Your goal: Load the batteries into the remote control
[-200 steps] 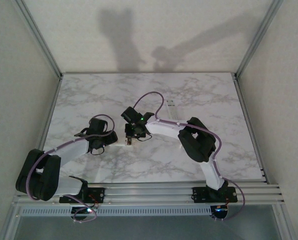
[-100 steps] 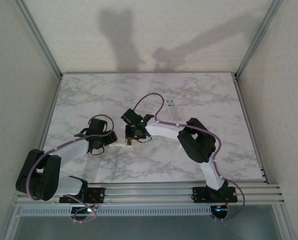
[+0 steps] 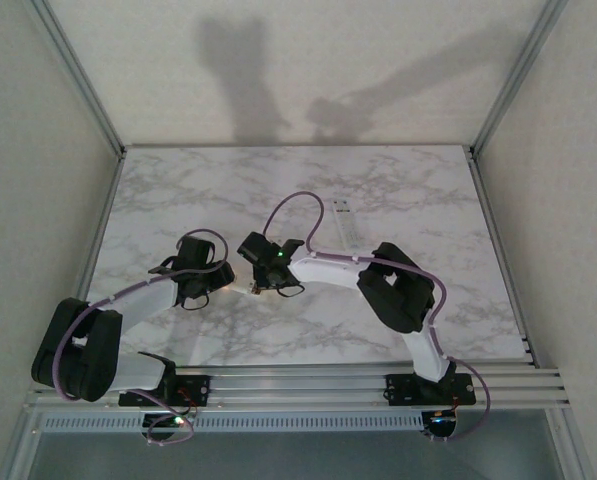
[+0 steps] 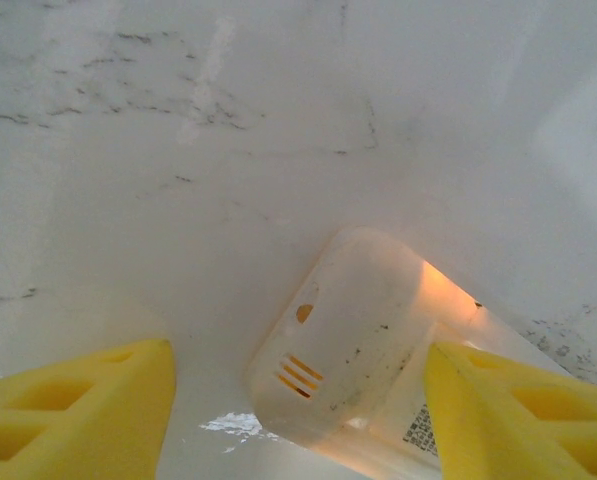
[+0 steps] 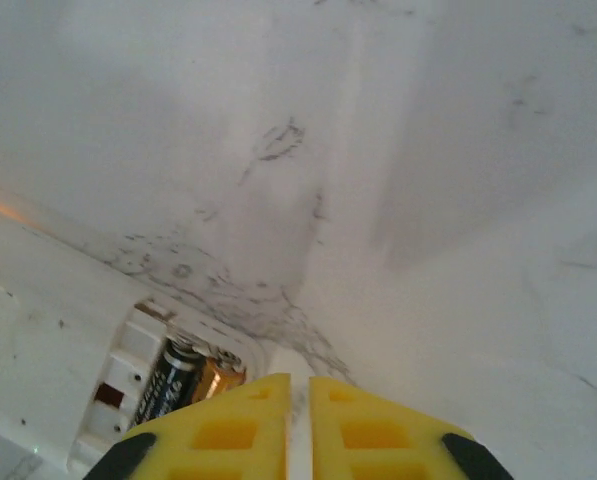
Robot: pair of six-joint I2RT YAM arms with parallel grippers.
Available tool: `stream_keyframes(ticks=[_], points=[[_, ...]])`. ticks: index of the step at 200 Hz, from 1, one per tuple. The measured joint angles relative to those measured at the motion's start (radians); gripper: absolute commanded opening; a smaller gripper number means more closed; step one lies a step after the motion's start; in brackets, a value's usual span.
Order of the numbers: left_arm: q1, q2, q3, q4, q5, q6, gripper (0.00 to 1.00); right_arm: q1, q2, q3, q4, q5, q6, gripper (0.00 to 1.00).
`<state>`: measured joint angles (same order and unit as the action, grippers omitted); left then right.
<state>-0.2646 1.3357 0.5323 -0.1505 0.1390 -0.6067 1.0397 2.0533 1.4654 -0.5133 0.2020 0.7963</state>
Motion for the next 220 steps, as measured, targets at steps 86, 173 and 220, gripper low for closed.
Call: stream_keyframes(ticks=[86, 173, 220], points=[[0.0, -0.001, 0.0, 0.0, 0.0, 0.0, 0.69, 0.0, -0.069, 0.027, -0.01, -0.054, -0.026, 0.1], [0.0, -0.023, -0.009, 0.009, 0.006, 0.0, 0.76, 0.0, 0.031, 0.051, 0.015, -0.116, -0.031, 0.14], [0.0, -0.148, -0.001, -0.029, 0.003, 0.001, 0.84, -0.025, -0.29, -0.121, -0.006, -0.003, -0.08, 0.29]])
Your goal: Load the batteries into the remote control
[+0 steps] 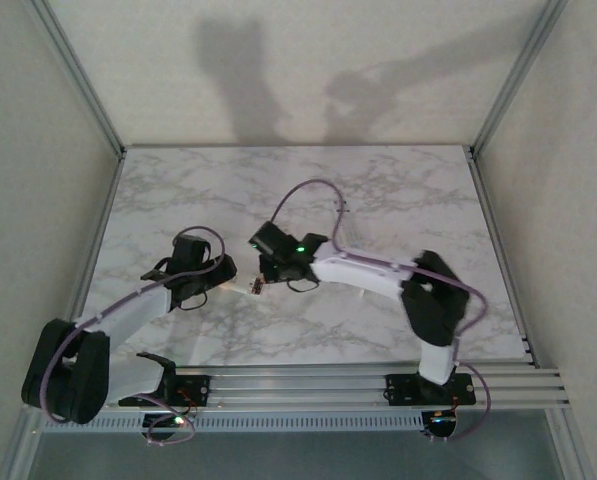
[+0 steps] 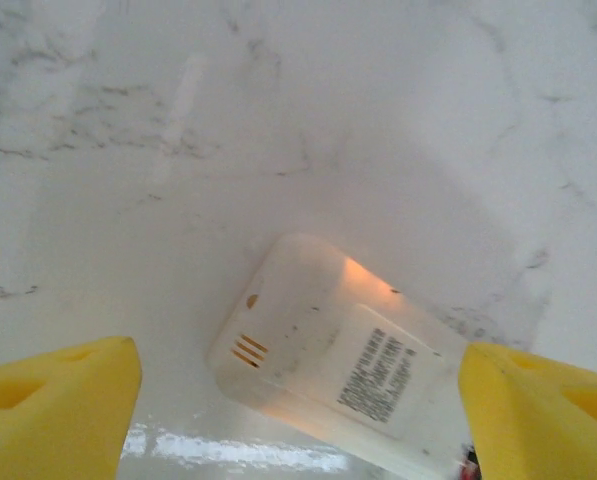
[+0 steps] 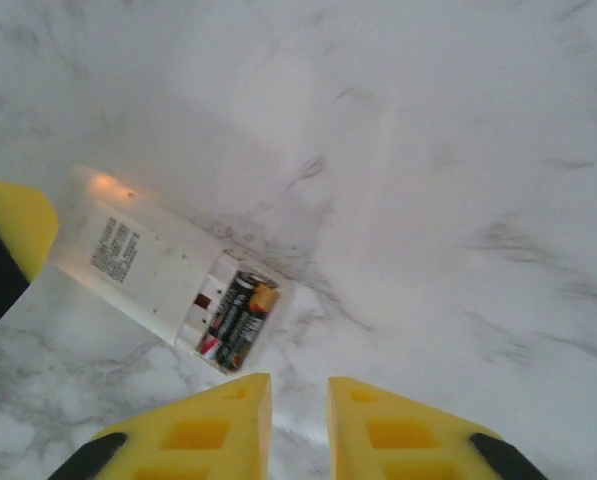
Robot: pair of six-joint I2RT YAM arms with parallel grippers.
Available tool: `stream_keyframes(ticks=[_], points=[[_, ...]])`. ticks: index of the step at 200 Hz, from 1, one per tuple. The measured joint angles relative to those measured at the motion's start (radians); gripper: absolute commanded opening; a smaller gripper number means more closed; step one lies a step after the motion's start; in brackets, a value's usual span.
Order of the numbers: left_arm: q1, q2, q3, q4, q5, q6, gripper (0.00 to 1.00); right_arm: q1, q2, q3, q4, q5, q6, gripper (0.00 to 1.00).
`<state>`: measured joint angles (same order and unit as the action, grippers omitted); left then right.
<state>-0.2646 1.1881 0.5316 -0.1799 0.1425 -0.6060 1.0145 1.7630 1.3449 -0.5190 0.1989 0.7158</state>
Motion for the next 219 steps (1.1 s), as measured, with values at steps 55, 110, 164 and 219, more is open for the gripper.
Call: stream_keyframes(ticks=[55, 110, 164, 219], points=[[-0.083, -0.146, 0.094, -0.016, 0.004, 0.003, 0.87, -0.319, -0.359, -0.298, -0.105, 0.092, -0.018, 0.43], [-0.169, -0.083, 0.143, -0.019, 0.0, 0.006, 0.88, -0.438, -0.364, -0.501, -0.119, -0.026, 0.027, 0.42], [-0.174, -0.058, 0.139, -0.019, -0.007, 0.007, 0.88, -0.473, -0.288, -0.55, 0.013, -0.142, 0.063, 0.26], [-0.175, -0.023, 0.125, -0.019, -0.013, 0.003, 0.89, -0.481, -0.275, -0.553, 0.073, -0.175, 0.095, 0.05]])
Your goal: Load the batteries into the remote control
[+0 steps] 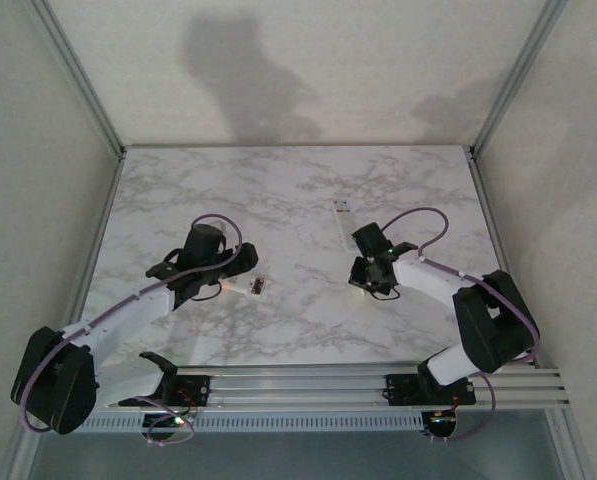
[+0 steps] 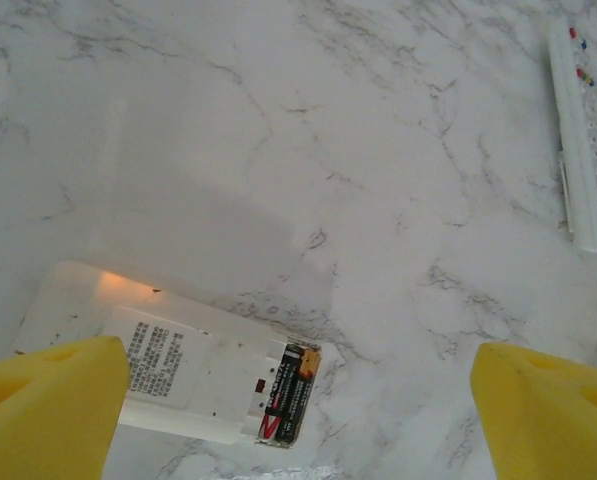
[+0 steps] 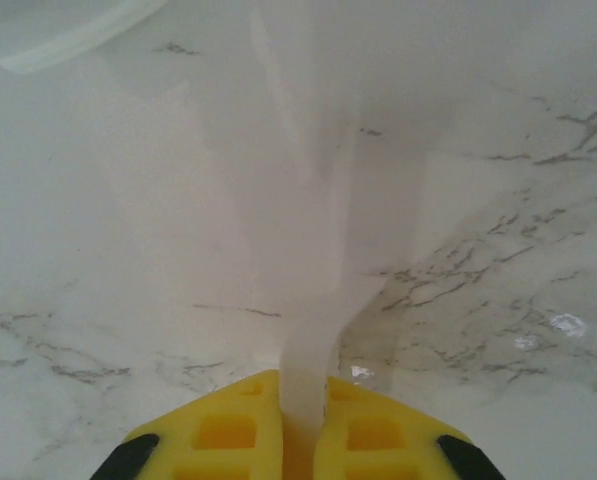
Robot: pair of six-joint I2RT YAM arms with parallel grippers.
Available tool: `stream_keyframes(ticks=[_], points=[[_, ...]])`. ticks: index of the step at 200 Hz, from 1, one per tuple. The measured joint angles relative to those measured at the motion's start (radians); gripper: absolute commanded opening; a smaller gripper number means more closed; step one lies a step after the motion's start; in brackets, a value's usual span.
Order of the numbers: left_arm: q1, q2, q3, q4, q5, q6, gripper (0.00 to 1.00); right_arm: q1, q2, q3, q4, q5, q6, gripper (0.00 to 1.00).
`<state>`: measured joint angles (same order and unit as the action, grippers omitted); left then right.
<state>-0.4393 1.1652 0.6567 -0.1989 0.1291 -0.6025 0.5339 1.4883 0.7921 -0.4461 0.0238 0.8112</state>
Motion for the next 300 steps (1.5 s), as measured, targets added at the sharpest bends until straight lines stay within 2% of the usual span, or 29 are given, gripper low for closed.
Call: stream_keyframes(ticks=[25, 53, 75, 94, 148, 212, 246, 300], points=[[0.007, 0.001, -0.018, 0.015, -0.029, -0.023, 0.88, 0.05, -0.072, -0.029, 0.076, -0.056, 0.085, 0.05], [0.068, -0.001, -0.051, 0.02, -0.04, -0.061, 0.89, 0.27, -0.113, -0.024, 0.227, -0.071, 0.245, 0.05], [0.127, -0.023, -0.068, 0.018, -0.048, -0.076, 0.9, 0.426, -0.064, 0.002, 0.382, -0.069, 0.367, 0.05], [0.148, -0.048, -0.07, 0.019, -0.048, -0.08, 0.9, 0.485, 0.041, 0.056, 0.499, -0.054, 0.431, 0.06], [0.154, -0.089, -0.084, 0.022, -0.047, -0.083, 0.91, 0.501, 0.328, 0.2, 0.702, -0.04, 0.511, 0.06], [0.155, -0.112, -0.097, 0.023, -0.045, -0.083, 0.9, 0.501, 0.42, 0.264, 0.742, -0.009, 0.529, 0.06], [0.155, -0.11, -0.113, 0.024, -0.043, -0.083, 0.91, 0.506, 0.446, 0.264, 0.732, -0.009, 0.565, 0.13], [0.155, -0.11, -0.118, 0.026, -0.042, -0.083, 0.9, 0.528, 0.445, 0.239, 0.686, 0.01, 0.641, 0.29]])
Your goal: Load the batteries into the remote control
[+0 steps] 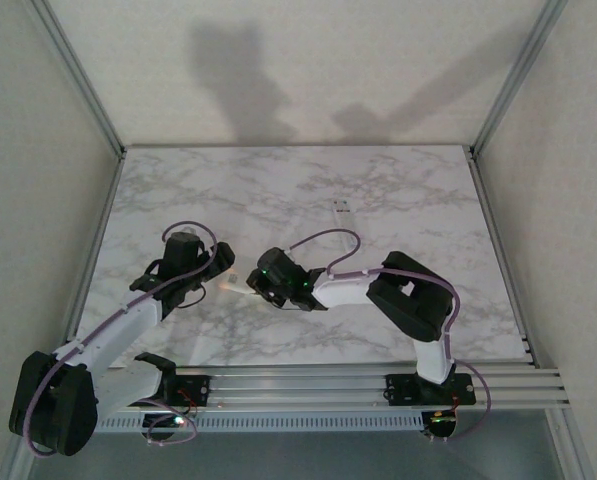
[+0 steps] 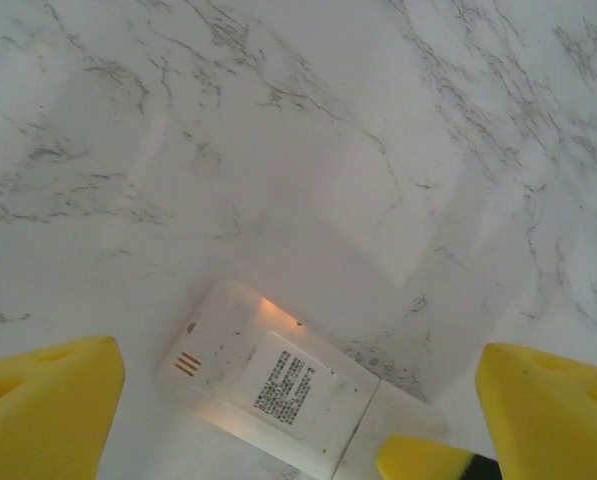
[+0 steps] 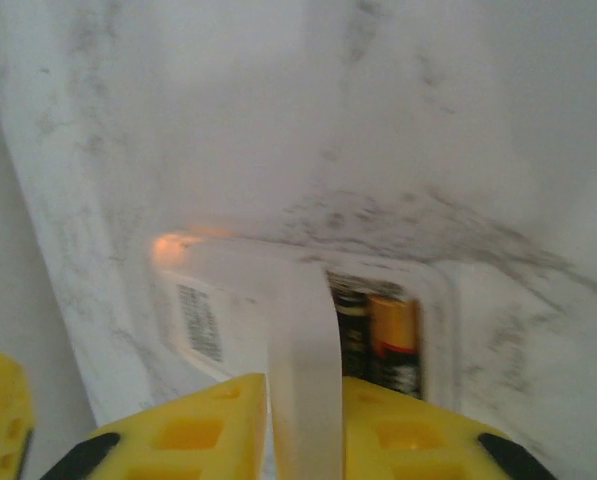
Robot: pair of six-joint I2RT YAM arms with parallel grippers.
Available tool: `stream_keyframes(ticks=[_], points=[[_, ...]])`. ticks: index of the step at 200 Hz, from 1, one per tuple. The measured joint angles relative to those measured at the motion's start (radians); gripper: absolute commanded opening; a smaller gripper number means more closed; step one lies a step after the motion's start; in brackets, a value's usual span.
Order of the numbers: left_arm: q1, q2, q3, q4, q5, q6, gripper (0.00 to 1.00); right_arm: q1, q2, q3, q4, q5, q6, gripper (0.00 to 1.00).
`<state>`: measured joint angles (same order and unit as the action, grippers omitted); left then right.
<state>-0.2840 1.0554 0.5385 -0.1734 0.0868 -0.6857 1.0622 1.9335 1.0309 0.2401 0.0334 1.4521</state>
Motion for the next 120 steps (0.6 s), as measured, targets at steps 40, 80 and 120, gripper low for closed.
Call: stream_keyframes(ticks=[40, 80, 120], points=[[0.0, 0.0, -0.006, 0.016, 0.0, 0.0, 0.9, 0.017, -0.08, -0.012, -0.102, 0.038, 0.014, 0.39], [0.0, 0.0, -0.006, 0.016, 0.004, 0.0, 0.9, 0.017, -0.143, -0.012, -0.202, 0.044, -0.021, 0.44], [0.0, 0.065, -0.003, 0.006, 0.001, 0.006, 0.89, 0.017, -0.174, 0.051, -0.385, 0.064, -0.232, 0.44]])
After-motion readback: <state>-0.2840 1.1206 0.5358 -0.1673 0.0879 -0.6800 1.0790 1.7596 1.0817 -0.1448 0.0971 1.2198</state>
